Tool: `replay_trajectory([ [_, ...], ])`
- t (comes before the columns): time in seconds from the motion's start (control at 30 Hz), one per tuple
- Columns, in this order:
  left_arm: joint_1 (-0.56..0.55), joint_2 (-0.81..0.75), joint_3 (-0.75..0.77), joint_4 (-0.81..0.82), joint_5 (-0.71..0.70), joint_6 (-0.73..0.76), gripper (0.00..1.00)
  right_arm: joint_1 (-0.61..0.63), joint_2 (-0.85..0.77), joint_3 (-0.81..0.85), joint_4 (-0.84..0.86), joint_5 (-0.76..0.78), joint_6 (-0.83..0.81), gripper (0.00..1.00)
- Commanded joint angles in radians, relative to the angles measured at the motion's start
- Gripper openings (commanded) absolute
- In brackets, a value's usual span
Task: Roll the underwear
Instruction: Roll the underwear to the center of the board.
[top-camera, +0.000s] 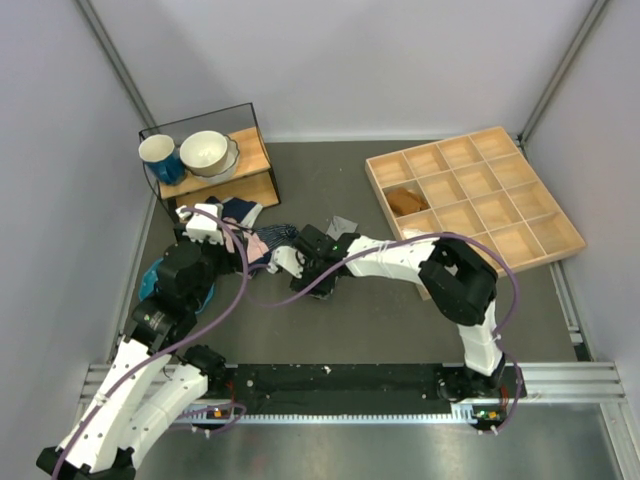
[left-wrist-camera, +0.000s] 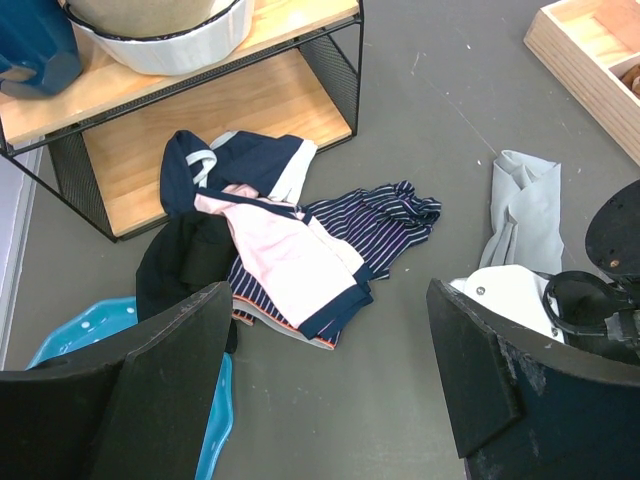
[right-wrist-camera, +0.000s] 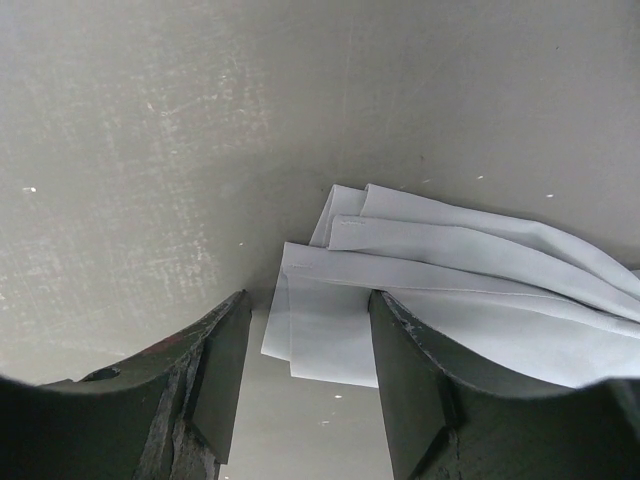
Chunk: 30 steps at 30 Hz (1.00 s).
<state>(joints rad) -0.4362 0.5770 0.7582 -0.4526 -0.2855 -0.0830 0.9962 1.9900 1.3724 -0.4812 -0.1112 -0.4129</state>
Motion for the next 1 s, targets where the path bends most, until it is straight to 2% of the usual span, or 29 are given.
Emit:
replay_trajectory([
  [0.0,0.004,-0.016,-0.008,0.032,0.0,0.006,0.84,-0.034,0.075,0.002,-0.023,0.042,-0.012,0.51],
  [0.67,0.004,-0.022,-0.011,0.037,0.006,0.005,0.84,-0.093,0.085,0.045,-0.125,-0.034,-0.081,0.52],
  [0.8,0.004,-0.023,-0.011,0.038,0.008,0.005,0.85,-0.091,0.099,0.05,-0.135,-0.041,-0.087,0.43],
  [0.97,0.004,-0.026,-0.013,0.038,0.009,0.003,0.85,-0.093,0.107,0.051,-0.148,-0.053,-0.096,0.26],
])
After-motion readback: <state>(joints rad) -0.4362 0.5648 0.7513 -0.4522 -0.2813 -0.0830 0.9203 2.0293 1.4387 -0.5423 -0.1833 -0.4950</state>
